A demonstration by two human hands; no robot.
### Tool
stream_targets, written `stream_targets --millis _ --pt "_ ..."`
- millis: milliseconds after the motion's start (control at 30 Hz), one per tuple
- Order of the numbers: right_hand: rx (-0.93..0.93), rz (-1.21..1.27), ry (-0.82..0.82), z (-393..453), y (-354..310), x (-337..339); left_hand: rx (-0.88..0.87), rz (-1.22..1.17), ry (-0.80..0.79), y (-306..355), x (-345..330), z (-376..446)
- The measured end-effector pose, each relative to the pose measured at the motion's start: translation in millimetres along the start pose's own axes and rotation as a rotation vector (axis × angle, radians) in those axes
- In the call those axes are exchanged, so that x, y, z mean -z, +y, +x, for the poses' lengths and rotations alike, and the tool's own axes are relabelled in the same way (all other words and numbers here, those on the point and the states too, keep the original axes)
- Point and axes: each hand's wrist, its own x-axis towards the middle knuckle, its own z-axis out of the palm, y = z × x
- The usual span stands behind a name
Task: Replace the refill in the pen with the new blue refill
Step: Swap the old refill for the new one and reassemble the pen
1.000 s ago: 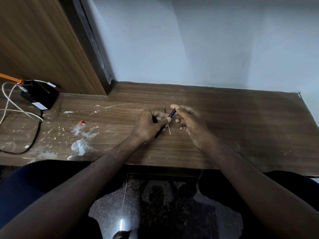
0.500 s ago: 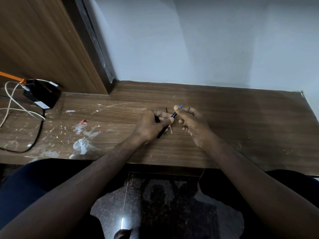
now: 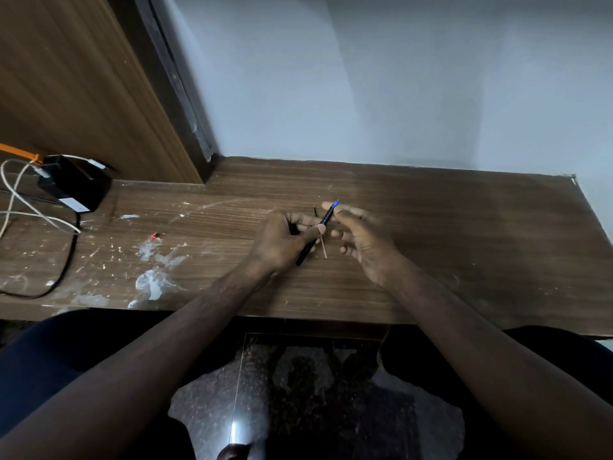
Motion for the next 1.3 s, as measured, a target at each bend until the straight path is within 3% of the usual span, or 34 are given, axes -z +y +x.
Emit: stream_targets --millis 133,300,467,633,800,1067,1300 --pt "0.015 -0.073 0.101 1.1 0.9 1.5 -0.010 -0.005 -0.019 1.8 -2.0 -2.7" --pt "0.011 -0.014 -0.009 -1.5 -0.8 -1.4 -0.001 0.009 -0.020 -0.1 -1.7 -2.9" --pt "0.020 -0.084 0.112 1.5 2.0 0.1 -0.015 0.009 -0.054 0.9 -3.2 -5.6" --pt "0.025 0.011 -0.082 -1.0 0.0 -2.0 0.025 -0.033 -0.052 -0.7 1.7 -1.9" --pt "0.077 -0.099 0.100 4.4 4.7 1.0 0.002 0.049 -0.047 -4.6 0.6 -2.2" --pt "0.050 -0.099 0.123 9.5 10.5 -1.7 -0.161 0.373 0.039 4.5 -6.5 -10.4" --pt "0.050 -0.118 0.228 6.6 13.1 -4.6 -0.138 0.394 0.020 5.7 -9.9 -13.5"
